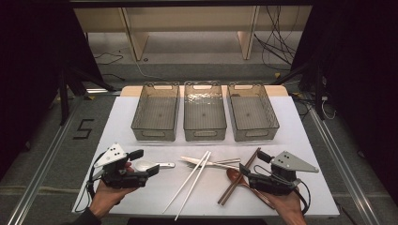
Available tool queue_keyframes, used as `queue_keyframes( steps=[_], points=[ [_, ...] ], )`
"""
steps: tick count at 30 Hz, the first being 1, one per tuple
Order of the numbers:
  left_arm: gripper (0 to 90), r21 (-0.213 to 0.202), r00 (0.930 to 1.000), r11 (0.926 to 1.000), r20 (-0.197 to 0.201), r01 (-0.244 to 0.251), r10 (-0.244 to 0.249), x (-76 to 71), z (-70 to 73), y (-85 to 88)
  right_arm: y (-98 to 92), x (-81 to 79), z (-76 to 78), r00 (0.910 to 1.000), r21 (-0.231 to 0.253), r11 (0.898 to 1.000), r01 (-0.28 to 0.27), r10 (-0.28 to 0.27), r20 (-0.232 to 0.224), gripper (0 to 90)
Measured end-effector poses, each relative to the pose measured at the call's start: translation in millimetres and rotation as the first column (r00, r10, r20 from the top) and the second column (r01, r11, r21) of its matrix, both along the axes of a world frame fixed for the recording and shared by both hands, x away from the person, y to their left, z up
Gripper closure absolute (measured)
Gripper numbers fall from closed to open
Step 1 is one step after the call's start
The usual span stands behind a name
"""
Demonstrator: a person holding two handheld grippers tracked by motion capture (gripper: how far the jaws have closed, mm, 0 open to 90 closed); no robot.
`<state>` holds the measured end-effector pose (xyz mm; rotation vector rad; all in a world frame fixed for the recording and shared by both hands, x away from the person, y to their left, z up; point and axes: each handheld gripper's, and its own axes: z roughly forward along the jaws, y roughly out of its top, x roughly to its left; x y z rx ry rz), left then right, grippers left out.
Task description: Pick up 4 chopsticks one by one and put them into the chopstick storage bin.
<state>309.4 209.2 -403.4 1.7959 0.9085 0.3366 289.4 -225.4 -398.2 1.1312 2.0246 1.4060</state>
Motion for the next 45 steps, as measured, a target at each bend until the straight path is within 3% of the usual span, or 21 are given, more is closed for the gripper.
queue_keyframes(
  steps=[17,25,29,32,34,36,40,45],
  points=[
    [14.6,0.038,0.9977,0.9992,-0.068,0.008,-0.006,3.0,-0.6,-9.2,1.0,0.5,-0.2,0.9999,-0.014,1.000,0.008,-0.008,-0.006,23.8],
    [15.6,0.131,0.9883,0.9911,-0.153,0.025,-0.005,8.8,0.6,-30.6,1.9,1.0,-0.4,0.9999,-0.020,1.000,0.007,-0.008,-0.007,24.0],
    [15.5,0.216,0.9790,0.9754,-0.204,0.043,0.002,13.4,-4.4,-45.8,1.7,0.8,-0.3,0.9999,-0.018,1.000,0.009,-0.009,-0.008,24.1],
    [16.8,0.257,0.9675,0.9638,-0.253,0.070,-0.003,18.3,-10.7,-56.4,1.8,1.1,-0.3,0.9999,-0.019,1.000,0.007,-0.008,-0.010,24.2],
    [18.5,0.270,0.9594,0.9584,-0.282,0.093,-0.014,20.9,-15.1,-63.0,2.0,1.0,-0.3,0.9999,-0.020,1.000,0.006,-0.007,-0.010,24.2],
    [19.2,0.298,0.9528,0.9477,-0.303,0.115,-0.020,24.4,-19.8,-68.5,2.2,1.1,-0.1,0.9999,-0.021,1.000,0.007,-0.007,-0.010,24.3],
    [22.9,0.309,0.9466,0.9423,-0.321,0.130,-0.025,28.1,-23.3,-73.6,2.1,1.5,-0.4,0.9999,-0.021,1.000,0.006,-0.006,-0.012,24.3],
    [26.5,0.375,0.9370,0.9100,-0.347,0.176,-0.038,32.1,-30.4,-85.4,2.1,1.6,-0.4,0.9999,-0.023,1.000,0.006,-0.007,-0.014,24.5]
  ],
)
